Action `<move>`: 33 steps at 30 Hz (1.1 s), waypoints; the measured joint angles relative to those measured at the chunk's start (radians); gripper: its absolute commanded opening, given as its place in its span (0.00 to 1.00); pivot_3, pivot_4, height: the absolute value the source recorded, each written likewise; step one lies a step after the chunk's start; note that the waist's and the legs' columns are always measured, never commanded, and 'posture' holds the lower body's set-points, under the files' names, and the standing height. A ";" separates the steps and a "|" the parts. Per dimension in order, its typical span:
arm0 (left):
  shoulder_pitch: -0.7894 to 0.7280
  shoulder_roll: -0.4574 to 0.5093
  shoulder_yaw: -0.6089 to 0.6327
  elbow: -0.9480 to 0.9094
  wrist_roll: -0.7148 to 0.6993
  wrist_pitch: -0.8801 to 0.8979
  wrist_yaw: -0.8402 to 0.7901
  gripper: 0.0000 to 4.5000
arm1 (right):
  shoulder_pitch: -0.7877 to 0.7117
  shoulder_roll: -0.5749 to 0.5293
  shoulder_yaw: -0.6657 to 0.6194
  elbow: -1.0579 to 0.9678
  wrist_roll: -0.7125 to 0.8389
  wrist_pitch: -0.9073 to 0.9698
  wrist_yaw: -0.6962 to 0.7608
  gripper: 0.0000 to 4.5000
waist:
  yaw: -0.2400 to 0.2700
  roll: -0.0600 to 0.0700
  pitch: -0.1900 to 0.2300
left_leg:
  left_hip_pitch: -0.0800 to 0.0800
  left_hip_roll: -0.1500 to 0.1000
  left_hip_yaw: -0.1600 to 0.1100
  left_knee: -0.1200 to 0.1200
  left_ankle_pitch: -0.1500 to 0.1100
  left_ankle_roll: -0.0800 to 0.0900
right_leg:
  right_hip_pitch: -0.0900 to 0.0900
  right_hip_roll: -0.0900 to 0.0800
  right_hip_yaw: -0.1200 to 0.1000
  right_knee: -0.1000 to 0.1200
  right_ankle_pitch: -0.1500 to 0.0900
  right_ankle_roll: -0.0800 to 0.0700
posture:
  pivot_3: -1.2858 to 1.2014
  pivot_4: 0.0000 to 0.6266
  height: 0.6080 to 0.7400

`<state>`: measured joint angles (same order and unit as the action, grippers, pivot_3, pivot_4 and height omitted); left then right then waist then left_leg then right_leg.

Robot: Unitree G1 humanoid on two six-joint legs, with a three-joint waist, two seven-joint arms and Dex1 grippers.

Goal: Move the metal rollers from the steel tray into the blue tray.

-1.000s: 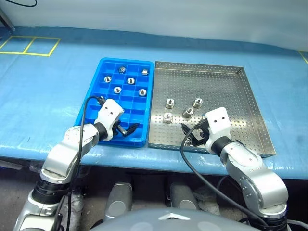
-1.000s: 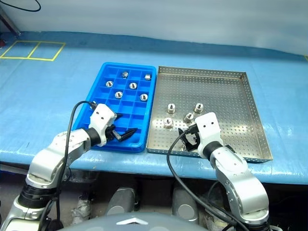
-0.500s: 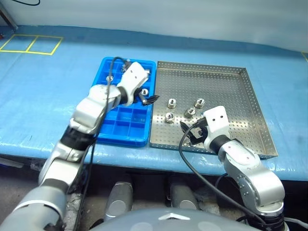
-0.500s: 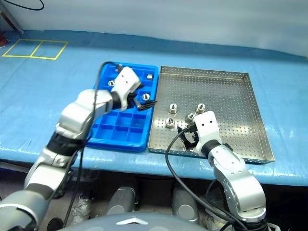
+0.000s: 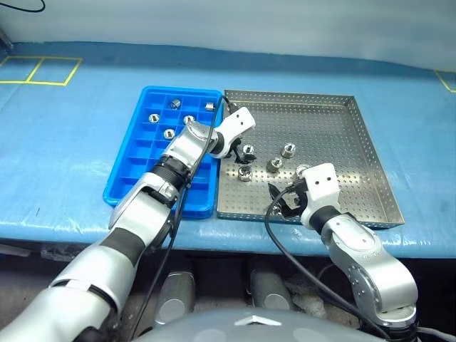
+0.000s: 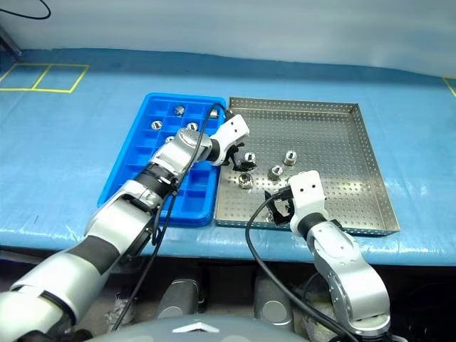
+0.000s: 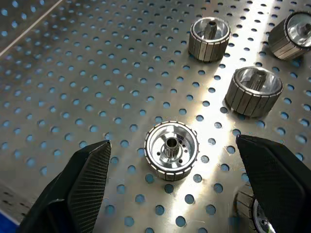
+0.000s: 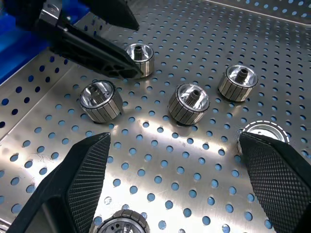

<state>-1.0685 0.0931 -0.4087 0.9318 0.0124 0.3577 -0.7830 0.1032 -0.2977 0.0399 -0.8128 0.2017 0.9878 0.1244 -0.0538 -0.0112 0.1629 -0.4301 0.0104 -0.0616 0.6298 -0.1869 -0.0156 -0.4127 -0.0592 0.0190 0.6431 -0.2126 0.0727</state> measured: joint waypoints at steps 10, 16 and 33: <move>-0.044 -0.070 0.046 0.200 0.077 -0.129 0.134 0.92 | 0.001 0.002 0.000 -0.013 -0.005 -0.005 -0.002 1.00 | -0.018 0.000 0.000 | 0.001 0.000 0.000 0.000 0.000 0.000 | 0.000 0.000 0.000 0.001 0.001 0.002 | 0.46 0.24 1.00; -0.057 -0.082 0.066 0.234 0.107 -0.133 0.170 0.51 | 0.001 0.003 0.000 -0.014 -0.011 -0.006 -0.002 1.00 | -0.022 0.000 0.000 | 0.002 0.000 0.000 0.001 0.000 0.000 | 0.001 0.000 0.001 0.001 0.001 0.001 | 0.46 0.24 1.00; 0.102 0.076 0.310 -0.249 0.035 -0.085 0.300 0.38 | -0.031 0.013 0.013 -0.009 -0.018 -0.017 0.002 1.00 | -0.018 0.000 0.001 | 0.001 0.000 0.000 -0.002 0.000 0.000 | 0.000 0.000 0.002 0.001 0.002 0.003 | 0.50 0.24 1.00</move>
<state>-0.9662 0.1694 -0.0990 0.6830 0.0473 0.2730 -0.4832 0.0719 -0.2849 0.0530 -0.8213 0.1842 0.9704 0.1269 -0.0719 -0.0110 0.1635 -0.4290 0.0103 -0.0615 0.6279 -0.1866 -0.0152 -0.4129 -0.0591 0.0214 0.6441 -0.2105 0.0753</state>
